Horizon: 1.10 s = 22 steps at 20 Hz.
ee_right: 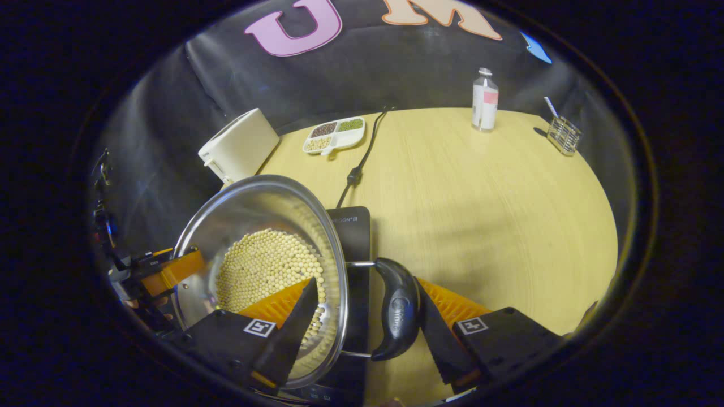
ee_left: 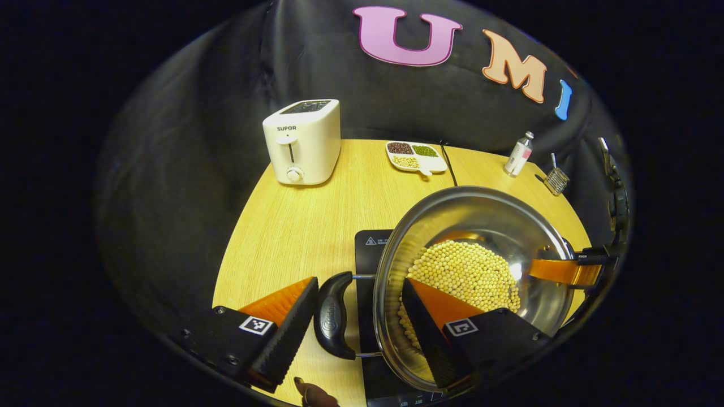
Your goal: First push the handle of the pot to place it horizontally, then grasp the pot with both hands and set it on the induction cooktop.
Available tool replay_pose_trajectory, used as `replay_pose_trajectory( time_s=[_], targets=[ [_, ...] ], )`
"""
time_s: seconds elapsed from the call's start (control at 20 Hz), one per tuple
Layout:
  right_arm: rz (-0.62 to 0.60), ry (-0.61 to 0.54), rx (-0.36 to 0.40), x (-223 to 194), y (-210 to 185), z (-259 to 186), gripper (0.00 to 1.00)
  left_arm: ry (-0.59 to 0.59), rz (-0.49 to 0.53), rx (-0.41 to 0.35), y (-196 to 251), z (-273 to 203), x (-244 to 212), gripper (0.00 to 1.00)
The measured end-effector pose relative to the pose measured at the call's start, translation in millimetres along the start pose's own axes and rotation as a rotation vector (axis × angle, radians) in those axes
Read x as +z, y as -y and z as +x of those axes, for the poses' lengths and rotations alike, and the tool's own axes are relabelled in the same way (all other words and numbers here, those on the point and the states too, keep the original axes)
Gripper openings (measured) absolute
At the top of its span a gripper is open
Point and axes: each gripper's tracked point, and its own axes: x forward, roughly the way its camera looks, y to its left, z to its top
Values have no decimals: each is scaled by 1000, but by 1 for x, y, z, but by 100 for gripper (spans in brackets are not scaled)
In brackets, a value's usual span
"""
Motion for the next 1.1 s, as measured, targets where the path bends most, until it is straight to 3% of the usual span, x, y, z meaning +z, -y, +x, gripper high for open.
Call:
replay_pose_trajectory(
  time_s=[0.1,0.15,0.3,0.35,0.45,0.85,0.9,0.95,1.1],
  targets=[
    [1,23,25,6,-5,-3,95,38,38,20,-2,-5,10,95],
    [-3,37,35,11,-6,-5,100,76,52,23,-1,-8,20,95],
    [-3,109,46,28,-7,-15,100,173,107,32,2,-18,44,95],
    [-6,139,47,36,-6,-20,94,203,122,38,4,-22,52,95],
    [0,212,55,54,-6,-34,99,269,134,61,5,-37,69,93],
    [-106,434,137,89,-3,-120,94,544,74,23,66,-125,116,92],
    [-124,450,147,90,0,-131,99,561,57,13,79,-136,117,92],
    [-136,469,160,91,5,-144,94,568,50,9,91,-145,114,92],
    [-136,526,205,95,22,-180,94,604,58,34,122,-169,114,92]
  ],
)
